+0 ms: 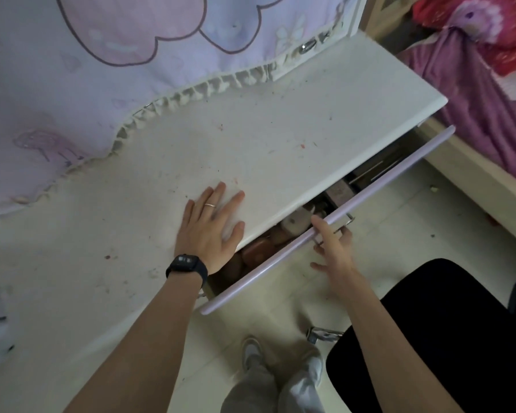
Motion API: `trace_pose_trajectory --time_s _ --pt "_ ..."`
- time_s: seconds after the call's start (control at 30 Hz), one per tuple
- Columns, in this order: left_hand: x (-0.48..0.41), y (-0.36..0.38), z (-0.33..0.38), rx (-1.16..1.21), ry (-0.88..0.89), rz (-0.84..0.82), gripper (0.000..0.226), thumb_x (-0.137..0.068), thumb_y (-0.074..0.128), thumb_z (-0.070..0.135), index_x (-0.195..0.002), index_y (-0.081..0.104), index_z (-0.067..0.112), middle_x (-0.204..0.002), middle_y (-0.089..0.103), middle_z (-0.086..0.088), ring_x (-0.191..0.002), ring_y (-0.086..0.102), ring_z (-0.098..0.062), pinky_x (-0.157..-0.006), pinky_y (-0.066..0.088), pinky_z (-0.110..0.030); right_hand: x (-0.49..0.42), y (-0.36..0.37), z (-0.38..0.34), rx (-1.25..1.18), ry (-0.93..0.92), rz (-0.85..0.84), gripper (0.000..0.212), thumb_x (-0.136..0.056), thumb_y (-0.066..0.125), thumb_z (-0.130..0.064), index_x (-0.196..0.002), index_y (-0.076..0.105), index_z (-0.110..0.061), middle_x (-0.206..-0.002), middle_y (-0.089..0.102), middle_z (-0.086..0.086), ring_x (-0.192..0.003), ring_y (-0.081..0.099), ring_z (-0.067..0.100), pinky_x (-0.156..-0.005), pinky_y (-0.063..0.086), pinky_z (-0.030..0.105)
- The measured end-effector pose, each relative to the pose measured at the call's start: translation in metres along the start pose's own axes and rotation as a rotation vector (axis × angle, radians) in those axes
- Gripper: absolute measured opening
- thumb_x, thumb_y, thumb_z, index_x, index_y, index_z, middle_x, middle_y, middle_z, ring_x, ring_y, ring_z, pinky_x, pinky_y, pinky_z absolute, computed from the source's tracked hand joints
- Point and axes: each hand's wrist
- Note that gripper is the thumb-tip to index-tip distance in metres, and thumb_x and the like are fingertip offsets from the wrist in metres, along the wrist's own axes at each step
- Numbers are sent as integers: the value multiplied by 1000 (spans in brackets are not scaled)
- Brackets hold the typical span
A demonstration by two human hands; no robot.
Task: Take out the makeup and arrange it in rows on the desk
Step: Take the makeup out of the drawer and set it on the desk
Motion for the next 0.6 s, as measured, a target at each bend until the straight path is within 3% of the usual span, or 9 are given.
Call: trace_pose_trajectory --time_s 0.07,0.13,0.2,0.23,0.33,0.43,0.6 --pt "0 0 1 -25 16 4 62 -95 22 62 -154 20 43 -166 13 3 -152 12 -23 -122 13 -50 10 6 -7 107 34 -10 122 -75 75 -66 -158 -7 -33 -144 48 10 -115 61 34 -80 61 53" --pt "0 0 2 -58 28 -10 67 -93 23 67 -155 19 41 -166 13 0 -152 12 -26 -121 15 -53 16 15 -12 135 46 -29 111 -87 70 -52 -157 -14 -31 -123 63 8 -92 72 34 -72 63 51" --pt "0 0 2 -75 28 -30 72 -91 24 71 -156 17 40 -166 12 -2 -152 10 -28 -121 14 -55 19 21 -16 139 38 -28 92 -94 61 -33 -156 -6 -28 -97 71 5 -71 75 33 -69 63 49" --pt "0 -1 3 -79 25 -37 74 -90 23 73 -156 16 40 -166 11 -2 -152 9 -28 -121 13 -55 20 23 -20 155 31 -28 82 -94 57 -29 -155 2 -26 -93 69 7 -65 75 33 -69 63 48" --pt "0 -2 4 -86 19 -44 75 -89 20 74 -156 15 39 -166 11 -3 -153 7 -28 -122 11 -55 19 26 -29 205 17 -28 64 -93 55 -29 -147 23 -15 -104 57 8 -60 74 33 -71 63 45" --pt "3 -3 5 -95 25 -45 75 -90 18 73 -157 16 38 -166 12 -4 -153 7 -28 -121 12 -56 23 22 -31 215 5 -21 53 -95 54 -27 -140 32 -10 -108 52 11 -60 74 33 -62 62 39" --pt "1 -2 7 -99 23 -39 75 -91 19 72 -157 16 38 -166 11 -4 -153 7 -28 -121 11 -56 28 1 -15 207 10 -7 45 -98 53 -23 -135 37 -5 -101 59 16 -61 74 32 -67 63 49"
Point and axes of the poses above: each hand's wrist, its own x-axis away from the middle knuckle, its own y-axis out of the palm, z = x × y
